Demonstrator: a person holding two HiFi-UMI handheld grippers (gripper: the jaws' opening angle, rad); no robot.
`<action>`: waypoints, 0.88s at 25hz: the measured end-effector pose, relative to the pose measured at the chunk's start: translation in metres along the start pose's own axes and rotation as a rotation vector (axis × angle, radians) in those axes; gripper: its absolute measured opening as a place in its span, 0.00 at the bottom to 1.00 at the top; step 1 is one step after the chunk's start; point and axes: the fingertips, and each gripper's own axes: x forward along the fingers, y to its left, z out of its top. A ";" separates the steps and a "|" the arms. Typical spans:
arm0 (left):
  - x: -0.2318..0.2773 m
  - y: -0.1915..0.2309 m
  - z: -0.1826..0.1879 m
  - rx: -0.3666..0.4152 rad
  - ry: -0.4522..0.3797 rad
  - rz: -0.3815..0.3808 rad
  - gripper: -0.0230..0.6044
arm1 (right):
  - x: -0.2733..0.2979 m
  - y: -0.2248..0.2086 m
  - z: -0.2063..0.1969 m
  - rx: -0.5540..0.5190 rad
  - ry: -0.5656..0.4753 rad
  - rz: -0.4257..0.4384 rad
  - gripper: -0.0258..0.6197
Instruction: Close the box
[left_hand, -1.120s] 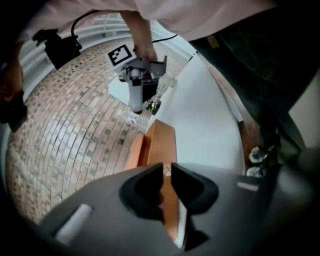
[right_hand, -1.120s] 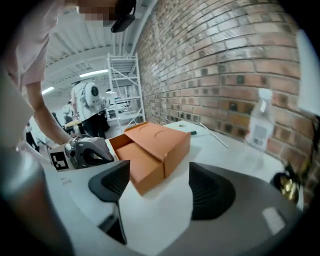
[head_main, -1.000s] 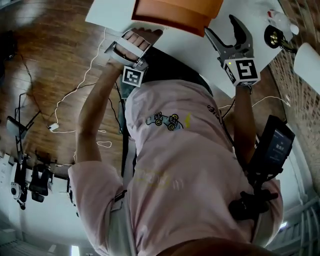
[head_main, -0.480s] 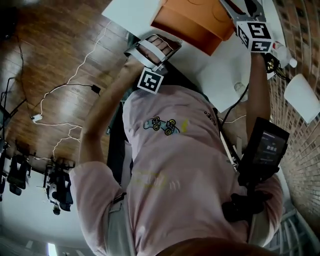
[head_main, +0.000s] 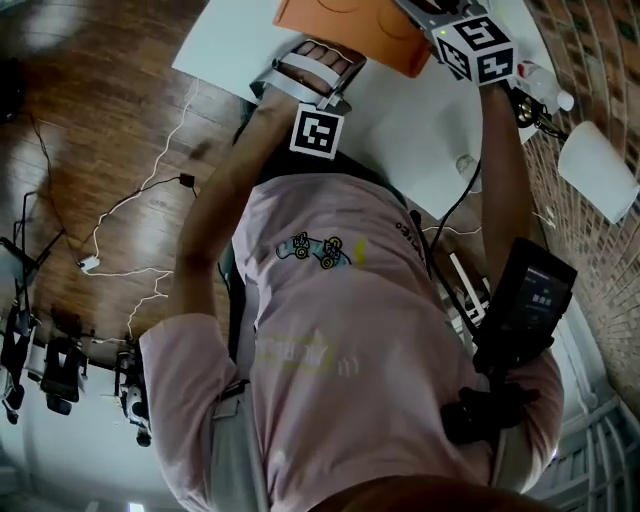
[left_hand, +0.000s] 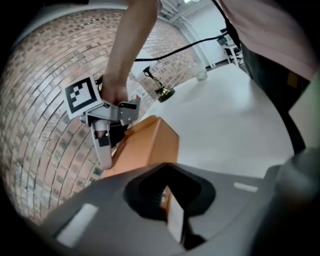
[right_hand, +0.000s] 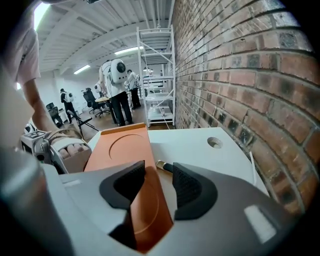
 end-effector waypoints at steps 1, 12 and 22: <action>0.000 -0.004 -0.002 -0.014 0.000 -0.029 0.04 | 0.001 0.000 0.000 0.011 -0.003 0.005 0.30; -0.111 0.059 -0.053 -1.015 -0.111 0.277 0.04 | -0.077 0.012 0.010 0.262 -0.437 -0.147 0.46; -0.181 0.205 -0.008 -1.423 -0.535 0.420 0.04 | -0.195 0.043 -0.017 0.548 -0.840 -0.389 0.46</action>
